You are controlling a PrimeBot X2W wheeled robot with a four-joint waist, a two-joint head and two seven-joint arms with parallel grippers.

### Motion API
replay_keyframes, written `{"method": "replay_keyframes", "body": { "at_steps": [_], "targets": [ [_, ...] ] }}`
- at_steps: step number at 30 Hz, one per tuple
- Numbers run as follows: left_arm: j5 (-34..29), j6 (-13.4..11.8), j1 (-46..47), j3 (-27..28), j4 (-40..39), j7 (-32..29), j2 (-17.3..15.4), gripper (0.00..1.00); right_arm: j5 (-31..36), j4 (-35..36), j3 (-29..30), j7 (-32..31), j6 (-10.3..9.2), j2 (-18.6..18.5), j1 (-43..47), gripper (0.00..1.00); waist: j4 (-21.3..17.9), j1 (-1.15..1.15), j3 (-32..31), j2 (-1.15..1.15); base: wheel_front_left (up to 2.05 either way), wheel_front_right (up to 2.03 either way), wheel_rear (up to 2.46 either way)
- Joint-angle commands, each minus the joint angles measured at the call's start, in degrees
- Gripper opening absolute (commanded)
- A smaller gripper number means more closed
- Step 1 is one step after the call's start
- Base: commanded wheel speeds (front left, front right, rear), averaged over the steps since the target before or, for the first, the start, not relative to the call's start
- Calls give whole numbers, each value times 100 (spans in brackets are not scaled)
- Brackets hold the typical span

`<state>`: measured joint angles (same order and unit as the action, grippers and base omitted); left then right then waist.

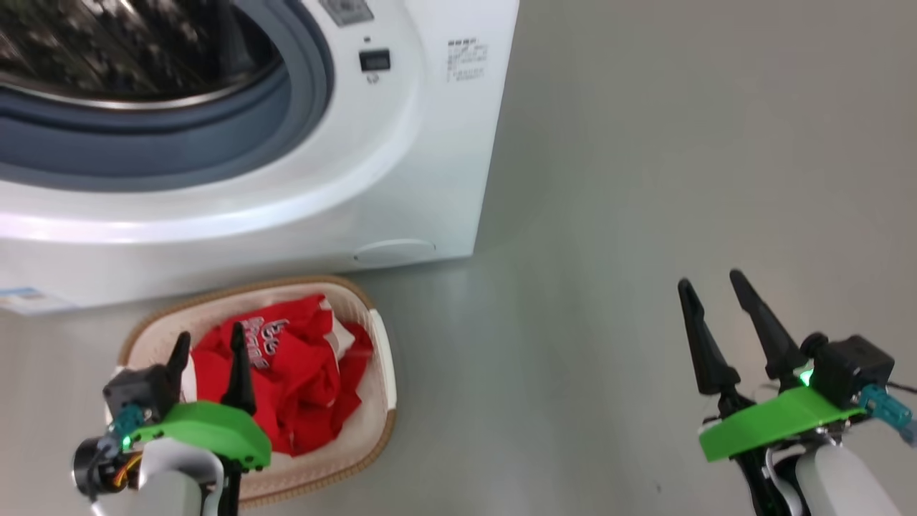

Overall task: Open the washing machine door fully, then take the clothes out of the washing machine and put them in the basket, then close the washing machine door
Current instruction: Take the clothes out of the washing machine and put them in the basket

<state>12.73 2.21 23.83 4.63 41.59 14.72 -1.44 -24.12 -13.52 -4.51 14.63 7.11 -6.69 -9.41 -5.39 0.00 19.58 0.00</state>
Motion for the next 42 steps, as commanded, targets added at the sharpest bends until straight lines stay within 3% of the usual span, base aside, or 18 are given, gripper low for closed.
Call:
{"method": "replay_keyframes", "body": {
  "at_steps": [1, 13, 26, 42],
  "targets": [
    [-88, 46, -179, 202, -190, 28, -143, 100, 28, 96, -125, 37, 37, -58, 112, 100, 29, 0, -337, 0, 0, 0, 0],
    [-248, 286, -977, 184, -1708, 28, -143, 100, 40, 113, 18, 37, 37, -136, 607, 100, 223, 0, -938, 0, 0, 0, 0],
    [-210, 209, -2037, 21, -3127, 28, -143, 100, 70, 267, 232, 37, 37, -160, 1056, 100, 255, 0, -1152, 0, 0, 0, 0],
    [-117, 28, -2330, 3, -3411, 28, -143, 100, 84, 290, 275, 37, 37, -118, 1137, 100, 270, 0, -1129, 0, 0, 0, 0]
  ]
}}
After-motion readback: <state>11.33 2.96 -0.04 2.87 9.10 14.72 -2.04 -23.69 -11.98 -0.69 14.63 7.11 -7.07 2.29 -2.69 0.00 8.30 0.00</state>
